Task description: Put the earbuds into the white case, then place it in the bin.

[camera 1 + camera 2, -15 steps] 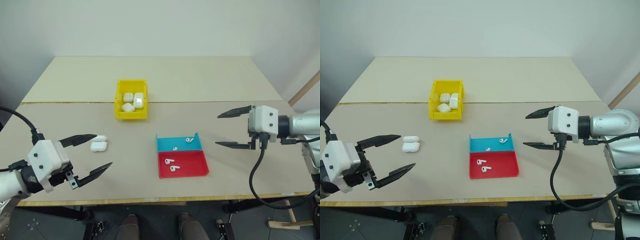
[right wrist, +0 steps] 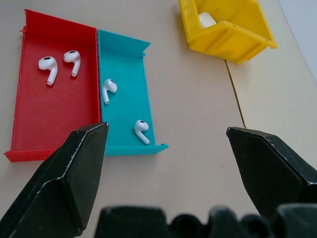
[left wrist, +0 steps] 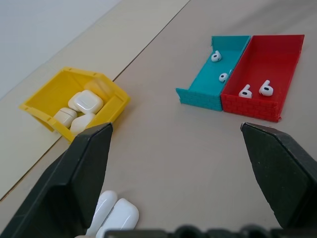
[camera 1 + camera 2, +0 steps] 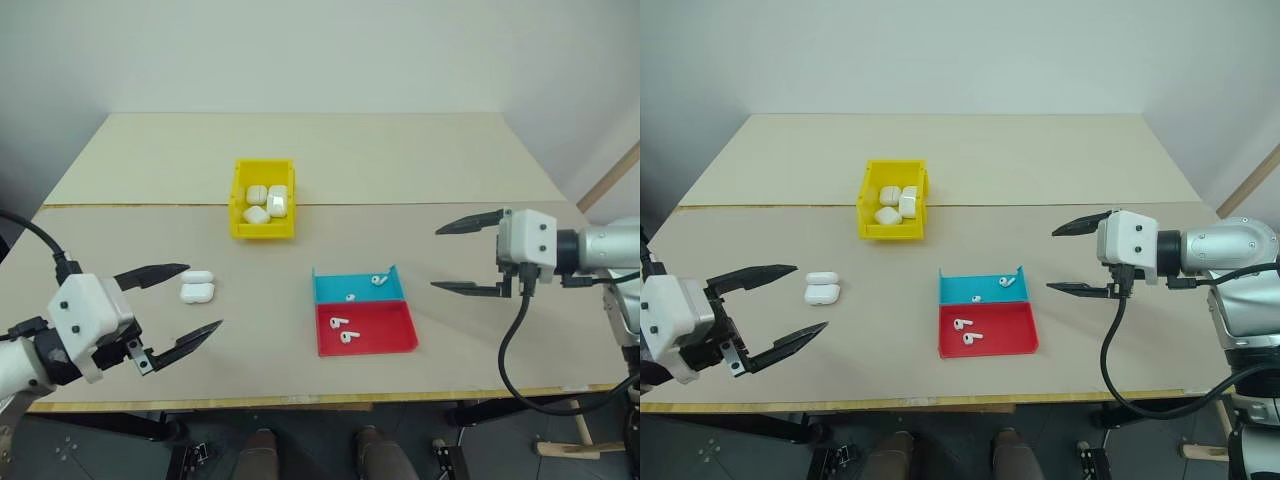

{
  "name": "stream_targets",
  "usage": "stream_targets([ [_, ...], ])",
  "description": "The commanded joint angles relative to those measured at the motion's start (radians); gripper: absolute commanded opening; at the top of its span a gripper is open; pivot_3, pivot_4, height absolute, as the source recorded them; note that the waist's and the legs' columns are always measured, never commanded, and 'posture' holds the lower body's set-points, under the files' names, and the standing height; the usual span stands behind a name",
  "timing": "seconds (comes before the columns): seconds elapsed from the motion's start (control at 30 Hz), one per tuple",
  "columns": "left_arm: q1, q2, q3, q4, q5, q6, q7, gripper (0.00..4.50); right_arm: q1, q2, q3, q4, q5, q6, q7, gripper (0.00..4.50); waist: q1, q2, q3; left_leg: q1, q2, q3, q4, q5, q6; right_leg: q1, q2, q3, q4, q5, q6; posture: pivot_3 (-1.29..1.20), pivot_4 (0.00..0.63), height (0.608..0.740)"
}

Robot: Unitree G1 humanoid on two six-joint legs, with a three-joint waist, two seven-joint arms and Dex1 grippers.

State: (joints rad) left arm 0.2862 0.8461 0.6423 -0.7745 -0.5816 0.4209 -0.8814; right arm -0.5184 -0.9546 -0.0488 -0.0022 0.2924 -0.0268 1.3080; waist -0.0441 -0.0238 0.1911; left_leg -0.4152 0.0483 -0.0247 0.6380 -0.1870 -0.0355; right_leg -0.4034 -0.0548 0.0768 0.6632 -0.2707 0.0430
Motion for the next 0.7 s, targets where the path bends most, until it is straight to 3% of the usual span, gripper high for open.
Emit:
stream_targets([
  [0.03,0.000,0.013,-0.002,-0.061,0.028,0.039,0.066,4.50,-0.028,-0.004,-0.011,-0.003,0.002,-0.023,0.002,4.47,0.000,0.000,0.000,0.000,0.000,0.000,0.000,0.000,0.000,0.000,0.000,0.000,0.000,0.000,0.000,0.00,0.150,0.740],
  [0.23,0.007,0.048,0.020,-0.160,0.009,0.231,0.170,4.50,-0.022,-0.010,-0.024,-0.038,0.014,0.003,-0.009,4.47,0.000,0.000,0.000,0.000,0.000,0.000,0.000,0.000,0.000,0.000,0.000,0.000,0.000,0.000,0.000,0.00,0.150,0.740],
  [0.37,-0.030,0.081,0.048,-0.203,-0.077,0.398,0.238,4.50,0.014,-0.011,-0.044,-0.079,0.016,0.018,-0.039,4.47,0.000,0.000,0.000,0.000,0.000,0.000,0.000,0.000,0.000,0.000,0.000,0.000,0.000,0.000,0.000,0.00,0.150,0.740],
  [0.5,-0.178,0.125,-0.024,-0.204,-0.167,0.735,0.433,4.50,0.056,-0.013,-0.063,-0.130,0.027,0.039,-0.070,4.47,0.004,0.000,0.000,0.000,0.000,-0.001,0.001,0.000,0.000,0.001,0.000,0.000,0.001,-0.001,0.001,0.00,0.150,0.740],
  [0.6,-0.444,0.003,-0.082,-0.161,-0.194,1.112,0.582,4.50,0.085,-0.016,-0.075,-0.137,0.027,0.035,-0.077,4.47,0.008,0.000,0.000,0.000,-0.001,-0.002,0.004,0.000,0.000,0.002,0.000,-0.001,0.001,-0.002,0.006,0.00,0.150,0.740],
  [0.7,-0.540,-0.070,-0.099,-0.102,-0.283,1.194,0.729,4.50,0.098,-0.016,-0.078,-0.147,0.025,0.040,-0.086,4.47,0.002,-0.003,-0.001,0.000,-0.001,-0.004,0.005,0.000,0.000,0.005,0.000,-0.002,0.001,-0.002,0.007,0.00,0.150,0.740],
])
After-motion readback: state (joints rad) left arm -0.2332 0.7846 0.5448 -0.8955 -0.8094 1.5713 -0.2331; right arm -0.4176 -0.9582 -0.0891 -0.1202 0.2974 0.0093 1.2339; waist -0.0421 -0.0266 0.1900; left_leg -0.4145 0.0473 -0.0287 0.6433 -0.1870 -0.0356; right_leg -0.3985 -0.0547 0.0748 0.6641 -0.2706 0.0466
